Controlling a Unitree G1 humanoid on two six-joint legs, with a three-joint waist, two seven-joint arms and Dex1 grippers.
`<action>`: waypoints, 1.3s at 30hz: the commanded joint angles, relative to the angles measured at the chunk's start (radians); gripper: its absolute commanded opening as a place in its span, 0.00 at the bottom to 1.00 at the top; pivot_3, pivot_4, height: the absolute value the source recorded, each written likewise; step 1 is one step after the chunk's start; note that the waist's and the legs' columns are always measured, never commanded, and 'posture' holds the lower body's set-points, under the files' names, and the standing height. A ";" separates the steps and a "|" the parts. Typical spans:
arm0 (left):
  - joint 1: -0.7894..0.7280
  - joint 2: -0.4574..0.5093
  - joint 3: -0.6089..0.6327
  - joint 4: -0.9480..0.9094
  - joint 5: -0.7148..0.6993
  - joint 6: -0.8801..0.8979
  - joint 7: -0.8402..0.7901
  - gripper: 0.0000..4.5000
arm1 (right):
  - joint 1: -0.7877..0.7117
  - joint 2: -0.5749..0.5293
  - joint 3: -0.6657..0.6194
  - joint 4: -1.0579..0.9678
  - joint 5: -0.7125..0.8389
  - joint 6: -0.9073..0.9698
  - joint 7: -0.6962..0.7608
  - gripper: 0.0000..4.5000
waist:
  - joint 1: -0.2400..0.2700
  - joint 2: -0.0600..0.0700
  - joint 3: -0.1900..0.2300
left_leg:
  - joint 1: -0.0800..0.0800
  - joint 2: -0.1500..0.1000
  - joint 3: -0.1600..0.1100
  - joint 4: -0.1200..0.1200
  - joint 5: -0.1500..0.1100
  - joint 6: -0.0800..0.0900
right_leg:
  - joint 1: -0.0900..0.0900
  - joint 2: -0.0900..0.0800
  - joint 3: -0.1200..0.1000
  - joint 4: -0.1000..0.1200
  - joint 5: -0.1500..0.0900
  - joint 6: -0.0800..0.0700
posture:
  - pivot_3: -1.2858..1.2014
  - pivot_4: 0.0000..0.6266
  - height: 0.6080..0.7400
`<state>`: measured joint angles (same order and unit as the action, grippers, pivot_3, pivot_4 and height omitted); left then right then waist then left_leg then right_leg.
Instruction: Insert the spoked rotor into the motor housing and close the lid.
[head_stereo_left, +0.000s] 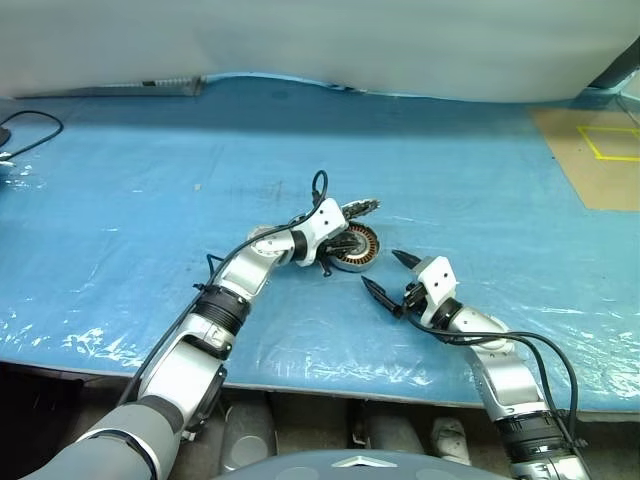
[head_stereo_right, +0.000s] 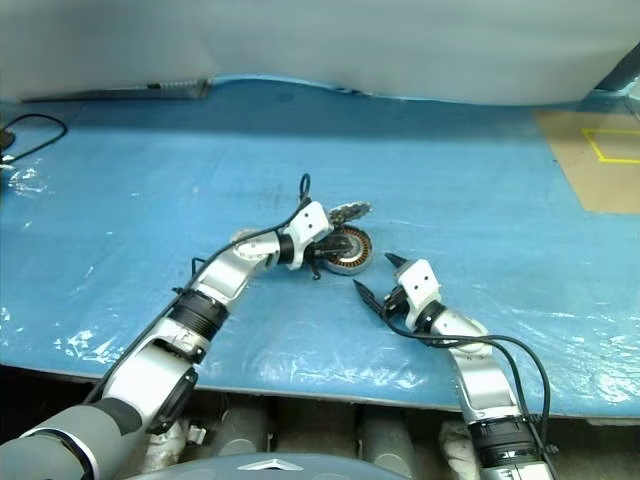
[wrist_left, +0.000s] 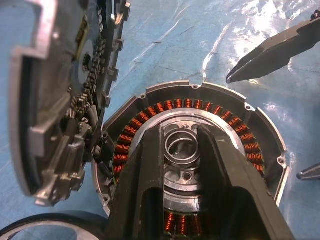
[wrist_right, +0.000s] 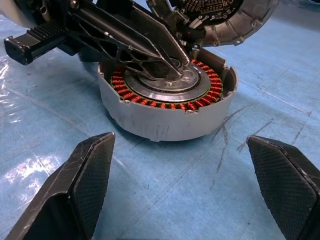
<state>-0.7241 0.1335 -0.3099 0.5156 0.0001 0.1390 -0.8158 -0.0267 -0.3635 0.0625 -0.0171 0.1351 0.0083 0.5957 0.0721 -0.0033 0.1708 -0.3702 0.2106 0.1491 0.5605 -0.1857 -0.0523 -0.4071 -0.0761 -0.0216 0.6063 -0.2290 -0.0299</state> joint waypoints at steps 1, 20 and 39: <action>-0.016 -0.014 0.012 0.005 -0.013 -0.013 -0.012 0.15 | -0.004 -0.009 -0.004 -0.017 0.001 -0.004 0.004 1.00 | 0.000 0.000 0.000 | 0.000 0.000 0.000 0.000 0.000 0.000 | 0.000 0.000 0.000 0.000 0.000 0.000 | 0.52 0.24 1.00; 0.129 0.052 0.034 -0.386 -0.155 0.123 -0.126 0.09 | -0.008 -0.027 -0.024 -0.043 0.024 0.033 0.014 1.00 | -0.001 0.000 0.000 | 0.000 0.001 0.000 -0.001 0.000 0.000 | -0.001 0.000 0.000 0.000 0.000 0.000 | 0.52 0.24 1.00; 0.563 0.111 0.206 -0.584 -0.281 -0.108 -0.025 0.00 | -0.242 -0.136 -0.067 -0.300 0.195 0.573 0.032 0.01 | -0.004 0.003 0.002 | 0.002 0.002 0.001 -0.002 -0.002 -0.002 | -0.001 0.001 0.000 0.000 0.000 0.000 | 0.52 0.24 1.00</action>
<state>-0.1701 0.2463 -0.1178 -0.0233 -0.2543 0.0560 -0.8465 -0.2357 -0.4964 -0.0211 -0.2548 0.2971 0.5275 0.6246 0.0677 -0.0003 0.1723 -0.3684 0.2123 0.1500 0.5585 -0.1876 -0.0547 -0.4078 -0.0750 -0.0210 0.6062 -0.2292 -0.0300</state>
